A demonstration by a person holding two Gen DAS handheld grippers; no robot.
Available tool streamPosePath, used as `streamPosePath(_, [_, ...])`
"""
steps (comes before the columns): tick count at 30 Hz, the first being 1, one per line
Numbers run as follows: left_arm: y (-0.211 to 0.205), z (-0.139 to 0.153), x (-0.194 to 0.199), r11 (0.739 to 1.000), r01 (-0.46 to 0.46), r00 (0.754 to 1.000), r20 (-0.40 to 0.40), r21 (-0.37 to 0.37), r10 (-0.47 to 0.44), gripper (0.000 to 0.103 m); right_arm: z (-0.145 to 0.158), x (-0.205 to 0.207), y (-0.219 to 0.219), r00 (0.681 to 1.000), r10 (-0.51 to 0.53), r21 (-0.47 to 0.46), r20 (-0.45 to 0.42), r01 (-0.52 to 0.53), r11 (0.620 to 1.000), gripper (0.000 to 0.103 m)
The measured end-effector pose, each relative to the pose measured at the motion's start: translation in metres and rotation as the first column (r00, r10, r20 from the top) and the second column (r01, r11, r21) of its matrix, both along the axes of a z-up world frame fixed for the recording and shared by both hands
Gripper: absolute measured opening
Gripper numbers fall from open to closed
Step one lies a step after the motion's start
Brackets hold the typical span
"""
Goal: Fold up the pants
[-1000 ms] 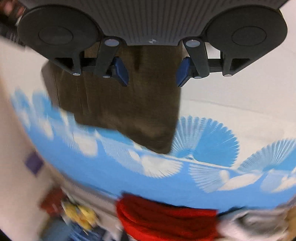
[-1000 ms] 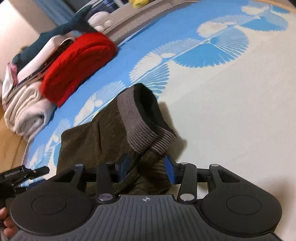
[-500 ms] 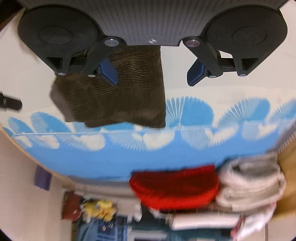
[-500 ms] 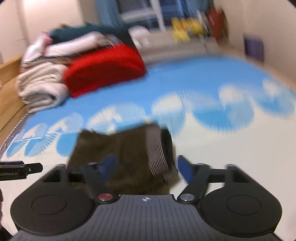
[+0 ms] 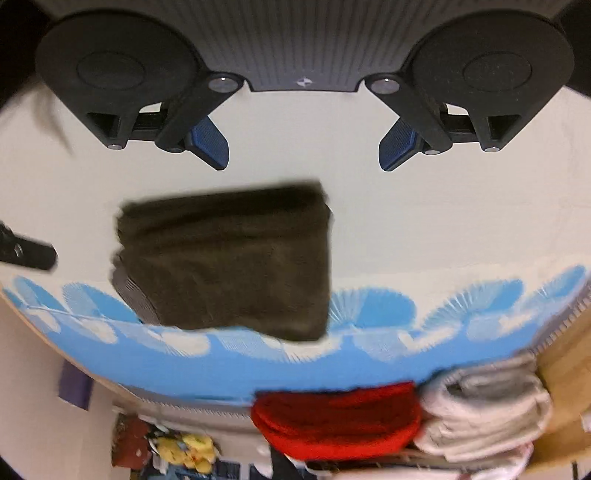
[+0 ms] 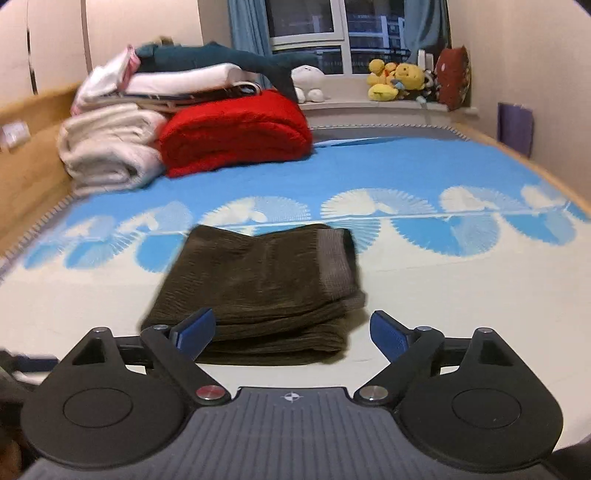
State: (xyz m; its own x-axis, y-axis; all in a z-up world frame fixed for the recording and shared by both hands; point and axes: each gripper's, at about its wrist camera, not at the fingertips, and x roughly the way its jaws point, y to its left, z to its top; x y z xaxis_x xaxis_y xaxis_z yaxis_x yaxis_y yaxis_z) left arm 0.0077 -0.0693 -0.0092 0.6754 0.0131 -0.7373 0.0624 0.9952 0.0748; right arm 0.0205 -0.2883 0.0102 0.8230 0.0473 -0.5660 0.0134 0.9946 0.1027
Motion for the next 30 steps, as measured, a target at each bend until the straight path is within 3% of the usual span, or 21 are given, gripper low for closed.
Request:
streamPosePath(2, [0.0,-0.003,0.005,0.999,-0.028,1.0,0.01,0.03,0.028,0.092,-0.004,0.005,0.002,1.0,-0.001,-0.004,-0.017,0.001,1.0,0.092])
streamPosePath(6, [0.004,-0.007,0.011,0.996,-0.072,0.996,-0.049,-0.051,0.069,0.092,-0.008,0.006,0.008,0.999,-0.01,0.007,-0.036,0.01,1.0,0.092])
streamPosePath(10, [0.002,-0.004,0.019,0.997,-0.057,0.998,-0.033,-0.051,0.055,0.092,-0.007,0.008,0.013,0.998,-0.009,0.041,-0.056,0.012,0.999,0.092])
streamPosePath(16, [-0.005,-0.009,0.024,0.998,-0.034,0.999,-0.033,-0.045,0.032,0.092,-0.018,0.013,0.024,0.997,0.007,-0.013,-0.083,-0.008,1.0,0.092])
streamPosePath(30, [-0.006,-0.013,0.031,0.997,-0.042,0.998,-0.048,-0.066,0.039,0.092,-0.022,0.018,0.023,0.994,0.026,-0.009,-0.107,-0.027,1.0,0.092])
